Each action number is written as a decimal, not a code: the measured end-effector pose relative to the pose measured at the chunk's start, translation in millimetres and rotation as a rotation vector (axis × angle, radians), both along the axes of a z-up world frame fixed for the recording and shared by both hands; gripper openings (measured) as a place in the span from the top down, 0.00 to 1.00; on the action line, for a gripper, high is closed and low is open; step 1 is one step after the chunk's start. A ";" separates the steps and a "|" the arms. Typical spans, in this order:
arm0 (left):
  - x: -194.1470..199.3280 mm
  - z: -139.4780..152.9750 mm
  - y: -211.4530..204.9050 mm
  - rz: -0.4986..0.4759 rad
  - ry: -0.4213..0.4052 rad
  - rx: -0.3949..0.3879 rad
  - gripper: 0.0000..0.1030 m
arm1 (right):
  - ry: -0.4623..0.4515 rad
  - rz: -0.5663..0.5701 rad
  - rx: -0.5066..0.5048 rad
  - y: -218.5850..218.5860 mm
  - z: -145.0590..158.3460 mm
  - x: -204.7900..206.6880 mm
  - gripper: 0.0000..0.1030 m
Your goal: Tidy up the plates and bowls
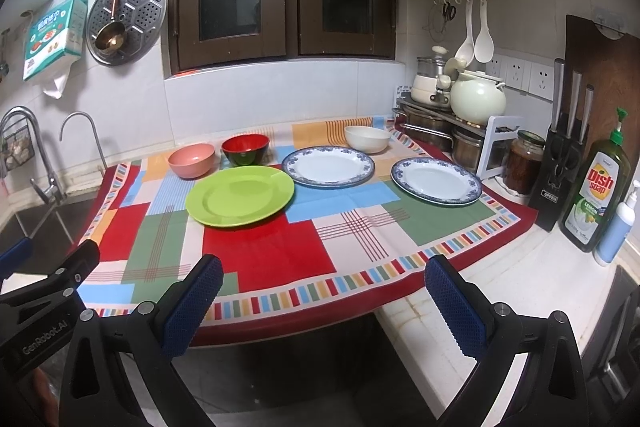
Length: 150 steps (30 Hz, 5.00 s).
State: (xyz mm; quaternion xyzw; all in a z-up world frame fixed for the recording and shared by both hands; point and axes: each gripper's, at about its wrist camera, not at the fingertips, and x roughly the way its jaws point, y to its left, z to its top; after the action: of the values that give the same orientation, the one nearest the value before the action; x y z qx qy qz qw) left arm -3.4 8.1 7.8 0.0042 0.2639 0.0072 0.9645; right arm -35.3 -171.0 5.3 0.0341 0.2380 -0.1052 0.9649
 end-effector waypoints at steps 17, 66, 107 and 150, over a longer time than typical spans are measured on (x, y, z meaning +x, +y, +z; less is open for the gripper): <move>-2.0 2.7 1.2 -0.001 -0.003 0.001 0.00 | -0.003 0.002 -0.004 5.1 0.9 -1.2 0.01; 200.6 -18.0 6.4 0.072 0.101 0.079 0.00 | 0.052 0.044 0.018 -4.9 -3.1 216.5 0.01; 367.7 -122.1 -9.3 0.005 0.486 0.031 0.43 | 0.502 0.162 0.107 -16.4 -108.1 395.8 0.43; 305.3 -97.2 58.3 0.086 0.456 -0.101 0.64 | 0.465 0.261 0.051 39.1 -77.4 357.8 0.62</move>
State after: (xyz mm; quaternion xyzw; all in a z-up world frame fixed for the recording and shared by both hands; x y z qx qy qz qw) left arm 302.0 66.3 -89.4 -0.0536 0.4749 0.0337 0.8778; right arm 322.5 -131.9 -72.2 0.0024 0.4580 0.0212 0.8887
